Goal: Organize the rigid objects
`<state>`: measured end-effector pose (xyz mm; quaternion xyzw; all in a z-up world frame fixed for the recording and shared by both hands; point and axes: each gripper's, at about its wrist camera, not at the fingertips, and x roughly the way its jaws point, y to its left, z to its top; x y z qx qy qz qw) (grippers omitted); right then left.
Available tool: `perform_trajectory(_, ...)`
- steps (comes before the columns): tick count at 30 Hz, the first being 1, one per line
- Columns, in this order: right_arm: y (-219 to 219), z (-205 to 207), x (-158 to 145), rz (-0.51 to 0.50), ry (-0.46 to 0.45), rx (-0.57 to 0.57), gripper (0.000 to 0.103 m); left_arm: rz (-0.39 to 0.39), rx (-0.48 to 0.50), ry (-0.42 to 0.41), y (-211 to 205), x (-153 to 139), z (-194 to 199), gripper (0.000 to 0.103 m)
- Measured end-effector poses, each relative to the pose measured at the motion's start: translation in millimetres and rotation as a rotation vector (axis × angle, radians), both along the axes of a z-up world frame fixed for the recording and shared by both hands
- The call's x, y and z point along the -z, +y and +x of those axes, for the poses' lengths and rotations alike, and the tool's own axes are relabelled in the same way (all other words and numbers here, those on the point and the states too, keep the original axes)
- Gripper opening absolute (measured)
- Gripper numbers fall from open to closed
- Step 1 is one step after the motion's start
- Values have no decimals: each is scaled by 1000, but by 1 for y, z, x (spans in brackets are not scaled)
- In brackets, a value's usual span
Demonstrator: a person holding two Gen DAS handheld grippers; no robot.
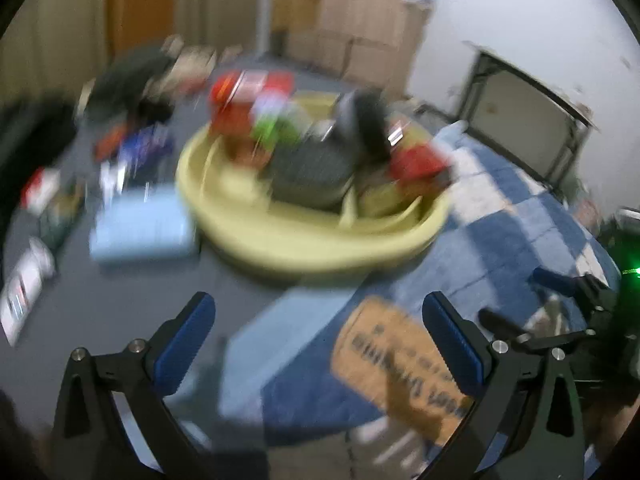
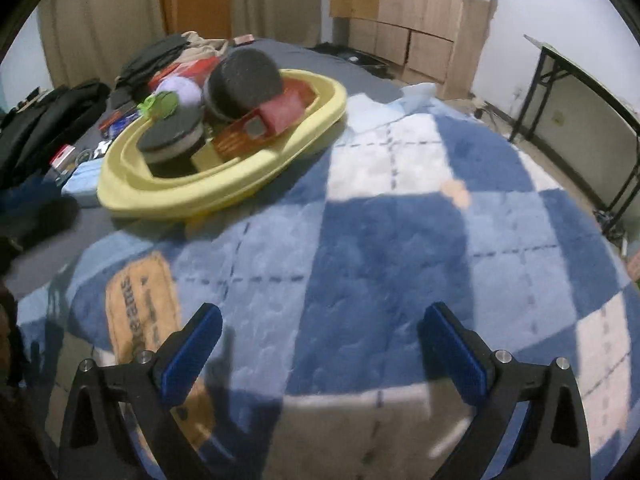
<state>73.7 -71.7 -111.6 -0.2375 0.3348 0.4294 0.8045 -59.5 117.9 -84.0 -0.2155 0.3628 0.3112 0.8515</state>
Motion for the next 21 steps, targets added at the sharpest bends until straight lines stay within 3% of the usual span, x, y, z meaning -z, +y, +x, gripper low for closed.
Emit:
perform_trajectory(4,3,-10,2,29,-82,-87,103,61,17,38,6,14,11,103)
perform_trajectory(7,22,-3,4,10,-76,-140,103,84,61,12,10,19,19,103)
perform_trajectory(10,44,10,7,-6,-66,-183,103,120,96,73,12,31,31,103)
perform_trajectory(12,59,19,15,-52,-46,-198,103,57,106,95,22,47,35,103)
perform_trajectory(21,66,24,20,-60,-58,-174,103,54,121,102,29,50,41,103)
